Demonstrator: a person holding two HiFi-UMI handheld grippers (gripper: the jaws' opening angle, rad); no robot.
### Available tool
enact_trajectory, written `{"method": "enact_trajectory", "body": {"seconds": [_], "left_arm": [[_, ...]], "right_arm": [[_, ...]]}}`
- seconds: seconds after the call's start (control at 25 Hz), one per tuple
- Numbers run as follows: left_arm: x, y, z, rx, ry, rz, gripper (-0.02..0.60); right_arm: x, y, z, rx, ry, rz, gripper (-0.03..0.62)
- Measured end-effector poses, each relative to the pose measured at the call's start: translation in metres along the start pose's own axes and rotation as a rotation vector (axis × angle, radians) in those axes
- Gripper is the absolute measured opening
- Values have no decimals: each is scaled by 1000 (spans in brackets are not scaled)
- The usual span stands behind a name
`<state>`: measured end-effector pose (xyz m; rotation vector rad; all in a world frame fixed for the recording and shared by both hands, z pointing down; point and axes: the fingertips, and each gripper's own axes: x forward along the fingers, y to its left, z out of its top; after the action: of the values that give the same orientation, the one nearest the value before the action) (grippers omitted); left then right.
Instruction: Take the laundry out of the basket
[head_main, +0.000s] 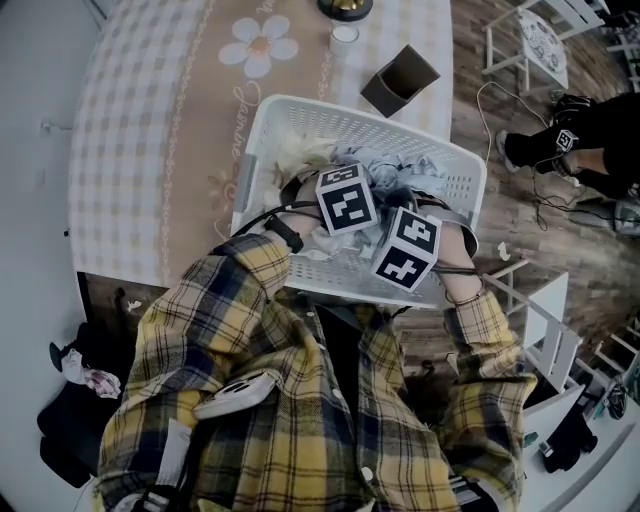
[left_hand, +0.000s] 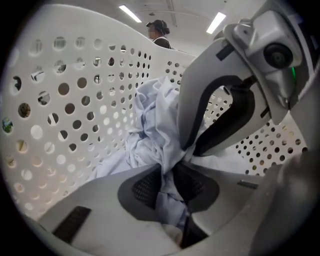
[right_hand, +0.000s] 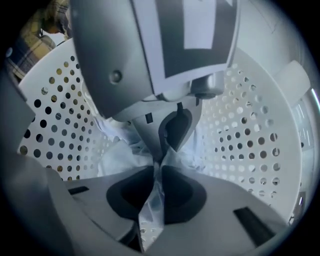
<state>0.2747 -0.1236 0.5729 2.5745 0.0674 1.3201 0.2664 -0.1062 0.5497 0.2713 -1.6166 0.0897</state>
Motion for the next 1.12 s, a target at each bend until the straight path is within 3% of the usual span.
{"method": "enact_trajectory", "body": {"seconds": [0.08, 0.52, 0.76, 1.12], "left_arm": [[-1, 0, 0, 7, 2, -5, 96], [-19, -8, 12, 49, 0, 1, 58], [-40, -16, 25, 37, -54, 25, 51], [-90, -29, 53, 26, -165, 125, 46]], "right_arm": [[-2, -2, 1, 0, -9, -9, 63], [-25, -9, 3, 25, -52, -89, 49], [-51, -14, 1, 79, -99, -164, 34], [-103, -20, 3, 181, -230, -296, 31]]}}
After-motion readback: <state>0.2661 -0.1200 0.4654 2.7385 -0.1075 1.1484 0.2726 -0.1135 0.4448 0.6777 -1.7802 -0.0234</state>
